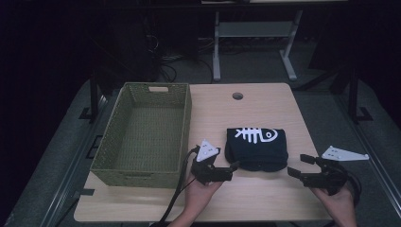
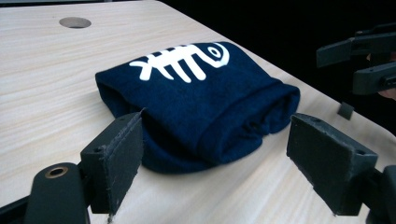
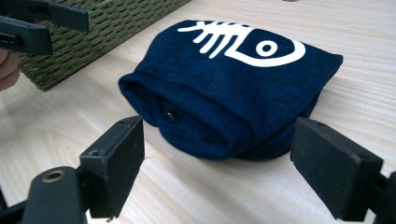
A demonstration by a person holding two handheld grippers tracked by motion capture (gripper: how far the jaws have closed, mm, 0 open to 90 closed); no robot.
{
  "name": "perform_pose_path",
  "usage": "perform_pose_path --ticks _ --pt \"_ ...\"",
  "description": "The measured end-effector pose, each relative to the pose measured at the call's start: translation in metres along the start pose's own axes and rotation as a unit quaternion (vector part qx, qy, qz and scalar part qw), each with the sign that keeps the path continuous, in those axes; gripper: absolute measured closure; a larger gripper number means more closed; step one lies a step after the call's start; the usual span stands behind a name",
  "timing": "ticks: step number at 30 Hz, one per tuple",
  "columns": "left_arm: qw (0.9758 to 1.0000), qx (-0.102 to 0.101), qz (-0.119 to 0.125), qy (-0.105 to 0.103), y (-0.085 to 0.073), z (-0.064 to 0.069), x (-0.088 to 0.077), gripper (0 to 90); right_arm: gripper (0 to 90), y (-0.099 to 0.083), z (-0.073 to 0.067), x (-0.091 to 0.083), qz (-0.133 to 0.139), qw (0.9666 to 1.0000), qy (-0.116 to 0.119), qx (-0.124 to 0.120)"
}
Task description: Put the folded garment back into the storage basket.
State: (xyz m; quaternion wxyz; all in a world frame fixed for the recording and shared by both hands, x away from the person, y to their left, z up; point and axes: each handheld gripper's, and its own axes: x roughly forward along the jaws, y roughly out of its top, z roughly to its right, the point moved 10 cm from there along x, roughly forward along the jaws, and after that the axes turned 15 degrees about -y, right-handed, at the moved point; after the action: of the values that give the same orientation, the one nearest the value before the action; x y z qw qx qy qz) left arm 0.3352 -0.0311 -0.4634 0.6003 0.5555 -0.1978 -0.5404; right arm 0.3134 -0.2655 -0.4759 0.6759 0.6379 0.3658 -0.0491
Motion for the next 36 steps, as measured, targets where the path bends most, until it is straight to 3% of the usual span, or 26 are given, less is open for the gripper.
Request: perform_pose_path --ticks 6,8,12,13,18,23,25,27,31,36 --pt "0.9998 -0.009 0.003 0.016 0.006 -0.011 0.014 17.8 18.1 0.009 0.013 0.013 -0.007 0.9999 -0.003 0.009" --pt "0.9996 -0.021 0.01 0.017 0.009 -0.015 0.019 17.8 18.2 0.015 0.017 0.018 -0.006 0.9999 -0.004 0.014" --pt "0.9993 -0.029 0.004 0.024 0.014 -0.023 0.031 17.8 19.0 0.029 0.021 0.028 0.0 0.9992 0.005 0.039" --pt "0.9992 -0.031 0.003 0.025 0.015 -0.025 0.033 17.8 18.7 0.035 0.023 0.033 0.003 0.9983 0.015 0.057" --pt "0.998 -0.049 0.005 0.04 0.018 -0.04 0.041 18.3 19.1 0.042 0.03 0.046 -0.006 0.9977 0.012 0.067" --pt "0.9944 -0.089 -0.009 0.056 0.008 -0.06 0.05 20.3 20.2 0.033 0.04 0.072 -0.04 0.9965 -0.01 0.073" --pt "0.991 -0.121 0.0 0.058 0.005 -0.067 0.053 20.2 20.3 0.032 0.041 0.075 -0.042 0.9962 -0.01 0.075" --pt "0.9891 -0.129 -0.009 0.07 0.001 -0.075 0.057 20.2 20.6 0.028 0.044 0.084 -0.05 0.9949 -0.009 0.087" --pt "0.9855 -0.153 -0.022 0.071 -0.01 -0.083 0.063 20.0 23.7 0.015 0.048 0.098 -0.075 0.9925 -0.015 0.096" --pt "0.9822 -0.176 -0.031 0.059 -0.016 -0.086 0.067 21.3 29.3 0.008 0.048 0.103 -0.087 0.9907 -0.01 0.104"
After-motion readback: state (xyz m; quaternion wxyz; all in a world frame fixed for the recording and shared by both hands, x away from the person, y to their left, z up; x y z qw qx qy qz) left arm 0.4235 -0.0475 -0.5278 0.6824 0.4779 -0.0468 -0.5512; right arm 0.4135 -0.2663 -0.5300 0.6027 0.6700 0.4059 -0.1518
